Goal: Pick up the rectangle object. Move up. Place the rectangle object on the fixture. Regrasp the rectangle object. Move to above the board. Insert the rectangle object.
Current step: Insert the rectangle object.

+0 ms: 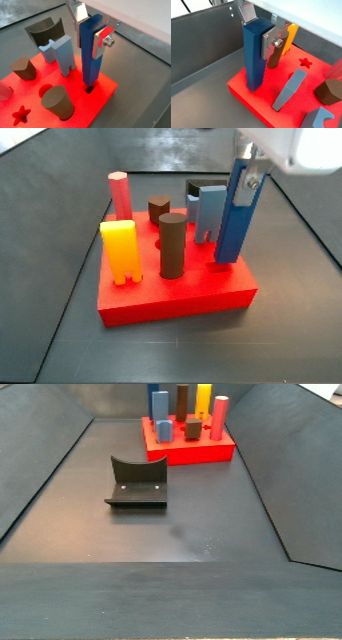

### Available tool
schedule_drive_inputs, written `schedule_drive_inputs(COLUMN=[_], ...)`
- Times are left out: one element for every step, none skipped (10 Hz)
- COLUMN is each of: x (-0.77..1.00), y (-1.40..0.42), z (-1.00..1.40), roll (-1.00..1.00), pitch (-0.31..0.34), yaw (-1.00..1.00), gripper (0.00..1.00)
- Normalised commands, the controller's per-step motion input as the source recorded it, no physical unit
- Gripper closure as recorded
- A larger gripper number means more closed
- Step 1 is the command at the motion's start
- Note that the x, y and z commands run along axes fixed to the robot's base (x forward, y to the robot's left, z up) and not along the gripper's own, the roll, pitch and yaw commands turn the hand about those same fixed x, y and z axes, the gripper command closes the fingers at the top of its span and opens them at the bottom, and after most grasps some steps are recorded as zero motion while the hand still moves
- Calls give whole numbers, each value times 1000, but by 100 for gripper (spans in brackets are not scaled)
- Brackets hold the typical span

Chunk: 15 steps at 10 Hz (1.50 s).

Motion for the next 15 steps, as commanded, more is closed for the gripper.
schedule_drive_inputs(x=[0,0,0,0,-134,-49,0,0,57,174,174,43,0,51,89], y=[-31,-86,-149,-246,-260,-140,0,37,146,160,151,140,0,0,0], z=[-197,-183,-166,-80,-80,-131,-237,-294,-294,-320,-334,-340,-411,-477,-474], roll=[34,46,34,39,17,0,0,0,0,0,0,0,0,0,7], pitch=[83,40,14,0,-11,-66,0,0,0,16,0,0,0,-43,-70], yaw=[374,517,477,286,134,0,-140,-114,-66,-20,0,0,60,60,29], gripper=[100,100,100,100,100,100,100,100,100,100,100,100,100,100,100])
